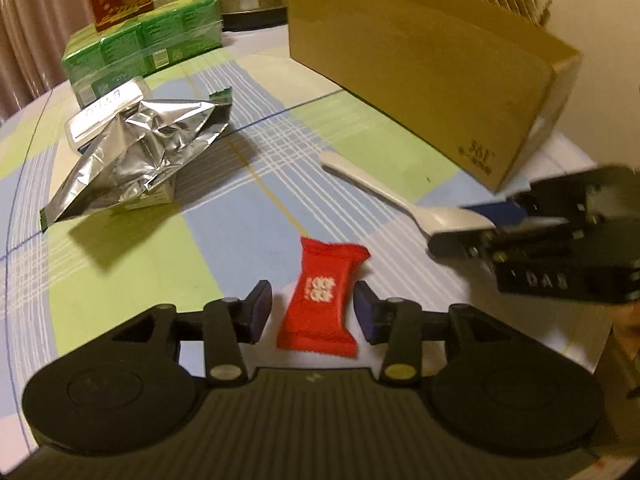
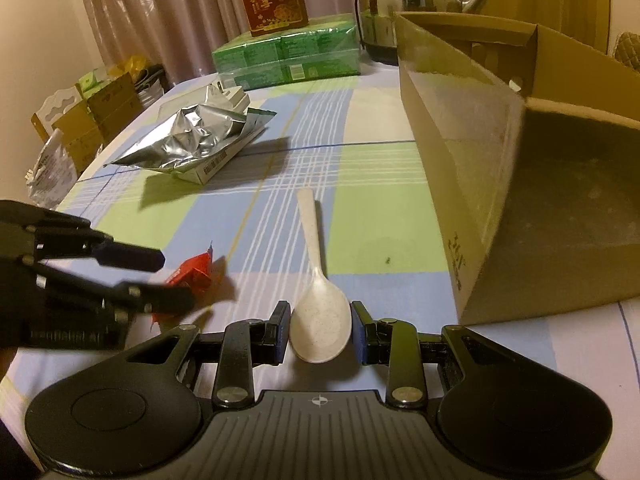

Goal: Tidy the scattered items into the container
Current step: 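Grasp the red candy packet with the left tool while the right tool holds the spoon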

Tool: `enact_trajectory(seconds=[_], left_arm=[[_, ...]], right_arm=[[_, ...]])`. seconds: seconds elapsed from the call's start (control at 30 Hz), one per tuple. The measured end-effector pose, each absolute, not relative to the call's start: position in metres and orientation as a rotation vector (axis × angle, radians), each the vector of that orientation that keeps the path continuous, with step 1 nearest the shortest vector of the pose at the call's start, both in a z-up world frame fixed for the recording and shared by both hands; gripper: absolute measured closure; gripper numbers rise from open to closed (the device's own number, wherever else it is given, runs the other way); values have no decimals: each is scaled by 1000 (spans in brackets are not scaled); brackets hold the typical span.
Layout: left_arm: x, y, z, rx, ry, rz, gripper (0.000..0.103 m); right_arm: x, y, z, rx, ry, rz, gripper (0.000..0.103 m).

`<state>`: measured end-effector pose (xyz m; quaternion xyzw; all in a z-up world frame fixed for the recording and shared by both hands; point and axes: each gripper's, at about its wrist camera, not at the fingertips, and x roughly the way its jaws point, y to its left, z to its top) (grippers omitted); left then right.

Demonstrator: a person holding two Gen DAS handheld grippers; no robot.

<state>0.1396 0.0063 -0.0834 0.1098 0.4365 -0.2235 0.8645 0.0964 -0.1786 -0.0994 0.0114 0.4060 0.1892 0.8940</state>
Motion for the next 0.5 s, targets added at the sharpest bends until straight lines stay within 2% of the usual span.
enact_trajectory(seconds=[0.27, 0.33, 0.37, 0.5], left_arm=[[149, 2, -96, 262, 943, -524, 62], [150, 3, -96, 260, 950, -524, 68], [150, 3, -95, 261, 951, -524, 78], [146, 5, -93, 241, 972, -510, 80]], right_arm=[[98, -178, -101, 15, 845, 396, 75], [99, -178, -101, 13, 844, 400, 75], [99, -177, -101, 14, 844, 401, 75], [100, -176, -101, 14, 845, 406, 75]])
